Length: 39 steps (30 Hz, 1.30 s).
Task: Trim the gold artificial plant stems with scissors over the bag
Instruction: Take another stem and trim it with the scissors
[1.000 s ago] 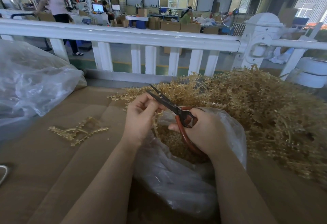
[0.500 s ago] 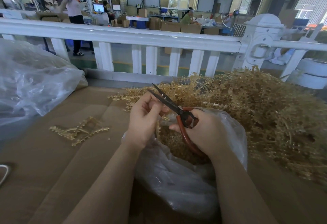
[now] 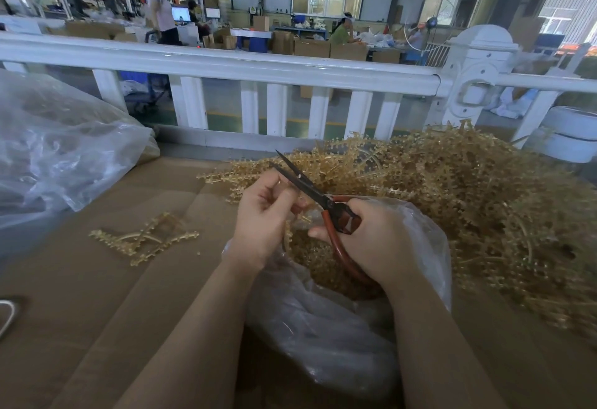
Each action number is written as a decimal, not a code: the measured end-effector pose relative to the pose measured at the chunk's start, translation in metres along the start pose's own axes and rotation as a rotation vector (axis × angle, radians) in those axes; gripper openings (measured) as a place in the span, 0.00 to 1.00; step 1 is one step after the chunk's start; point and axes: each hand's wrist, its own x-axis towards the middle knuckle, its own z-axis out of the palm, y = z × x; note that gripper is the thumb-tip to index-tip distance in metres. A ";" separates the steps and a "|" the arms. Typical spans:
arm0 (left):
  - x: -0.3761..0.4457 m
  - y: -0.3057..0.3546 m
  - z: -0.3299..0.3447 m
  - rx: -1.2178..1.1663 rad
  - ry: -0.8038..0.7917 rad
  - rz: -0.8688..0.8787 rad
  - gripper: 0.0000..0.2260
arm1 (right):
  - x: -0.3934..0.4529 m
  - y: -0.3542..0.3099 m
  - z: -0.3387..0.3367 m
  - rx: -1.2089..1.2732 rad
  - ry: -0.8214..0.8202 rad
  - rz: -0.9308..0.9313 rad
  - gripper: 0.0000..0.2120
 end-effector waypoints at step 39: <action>0.001 -0.014 0.002 -0.073 -0.082 -0.024 0.07 | 0.005 -0.008 0.005 0.419 -0.020 0.253 0.05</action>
